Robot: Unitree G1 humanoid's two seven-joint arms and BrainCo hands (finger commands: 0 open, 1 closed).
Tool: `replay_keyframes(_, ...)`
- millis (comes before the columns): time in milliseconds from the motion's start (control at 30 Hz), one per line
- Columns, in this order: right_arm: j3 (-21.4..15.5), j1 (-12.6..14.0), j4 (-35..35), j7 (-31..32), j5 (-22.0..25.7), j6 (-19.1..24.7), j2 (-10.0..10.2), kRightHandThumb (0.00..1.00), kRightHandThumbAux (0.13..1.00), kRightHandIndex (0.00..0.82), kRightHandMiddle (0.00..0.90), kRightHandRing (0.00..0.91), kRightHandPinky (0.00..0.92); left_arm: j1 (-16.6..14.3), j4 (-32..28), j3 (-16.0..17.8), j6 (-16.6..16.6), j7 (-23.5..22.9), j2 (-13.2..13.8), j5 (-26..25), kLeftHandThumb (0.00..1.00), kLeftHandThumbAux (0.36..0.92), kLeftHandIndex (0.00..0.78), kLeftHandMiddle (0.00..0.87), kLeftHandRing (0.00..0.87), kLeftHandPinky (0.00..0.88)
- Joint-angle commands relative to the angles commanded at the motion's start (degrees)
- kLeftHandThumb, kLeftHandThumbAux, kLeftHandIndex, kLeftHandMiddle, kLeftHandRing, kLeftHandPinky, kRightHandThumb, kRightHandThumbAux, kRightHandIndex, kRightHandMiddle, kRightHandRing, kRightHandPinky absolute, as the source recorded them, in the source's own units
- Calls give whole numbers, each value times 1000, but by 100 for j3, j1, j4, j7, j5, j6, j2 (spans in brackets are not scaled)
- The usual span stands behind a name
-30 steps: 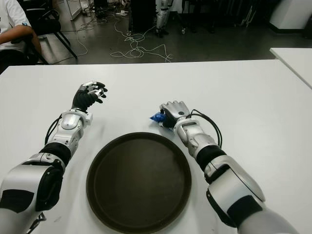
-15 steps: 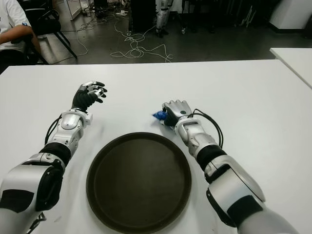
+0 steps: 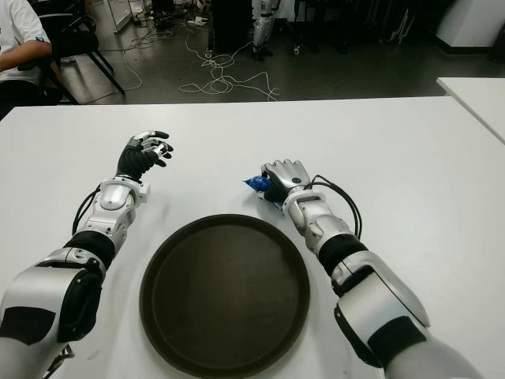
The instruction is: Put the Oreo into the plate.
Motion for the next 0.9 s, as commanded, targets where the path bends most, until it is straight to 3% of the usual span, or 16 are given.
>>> replay_keyframes(233,-69,-3,-85,-80,26,-12,-76,682,735,428,661,675,693,6,-12,22,-7,-44,-20,-50,819,690,350,497,475,509)
replay_keyframes(400,-300,30,-602,-96,133,-69,-364,681,735,429,683,696,704,-5,-12,24,15,-40,-26,-58,820,689,353,494,473,513)
replay_keyframes(533,-483,351,-1445,-257,163,-69,-594,683,734,430,702,711,712,-7,-8,27,22,-29,-28,-59,821,689,356,489,465,500)
replay_keyframes(633,-625,756,-2409,-208,164,-13,-729,684,733,430,711,720,720,-12,0,30,41,-15,-28,-57,821,689,356,488,463,499)
replay_keyframes(900,-826,1370,-4020,134,163,84,-806,683,735,432,744,756,752,-13,5,-15,51,68,-8,6,821,688,358,486,461,496)
